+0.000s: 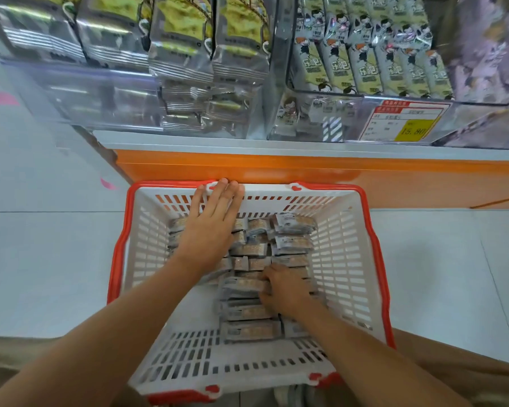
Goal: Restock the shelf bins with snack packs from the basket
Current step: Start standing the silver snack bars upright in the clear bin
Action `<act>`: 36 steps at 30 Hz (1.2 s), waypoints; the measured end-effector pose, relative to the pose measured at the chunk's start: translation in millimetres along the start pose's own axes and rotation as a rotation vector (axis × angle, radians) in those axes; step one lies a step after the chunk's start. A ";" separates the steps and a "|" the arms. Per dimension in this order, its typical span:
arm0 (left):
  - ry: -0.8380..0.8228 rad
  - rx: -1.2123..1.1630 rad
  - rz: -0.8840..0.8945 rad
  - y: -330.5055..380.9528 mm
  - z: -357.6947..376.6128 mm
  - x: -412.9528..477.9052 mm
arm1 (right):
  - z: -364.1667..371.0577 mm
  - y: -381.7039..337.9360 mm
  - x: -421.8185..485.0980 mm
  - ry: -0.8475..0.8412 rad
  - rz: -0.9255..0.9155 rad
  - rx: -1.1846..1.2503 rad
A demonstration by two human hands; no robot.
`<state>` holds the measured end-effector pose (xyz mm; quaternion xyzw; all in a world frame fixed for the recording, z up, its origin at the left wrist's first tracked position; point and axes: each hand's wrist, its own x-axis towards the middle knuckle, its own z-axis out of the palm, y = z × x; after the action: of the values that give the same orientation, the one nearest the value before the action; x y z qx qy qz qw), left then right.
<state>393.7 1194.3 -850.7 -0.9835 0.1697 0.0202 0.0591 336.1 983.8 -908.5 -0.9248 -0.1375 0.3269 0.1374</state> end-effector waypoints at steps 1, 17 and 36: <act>-0.001 -0.003 -0.007 0.5 -1.2 -0.3 | -3.7 0.3 -0.8 0.032 -0.003 0.041; -0.112 -0.934 -0.026 38.6 -65.8 -10.9 | -136.2 -13.9 -60.8 0.538 -0.084 0.843; 0.095 -1.509 -0.072 71.8 -178.3 -9.6 | -189.4 -38.6 -143.8 0.731 -0.331 0.810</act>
<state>364.0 1108.4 -681.1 -0.7621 0.0800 0.0864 -0.6367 343.8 938.8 -672.0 -0.8175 -0.0876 -0.0137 0.5691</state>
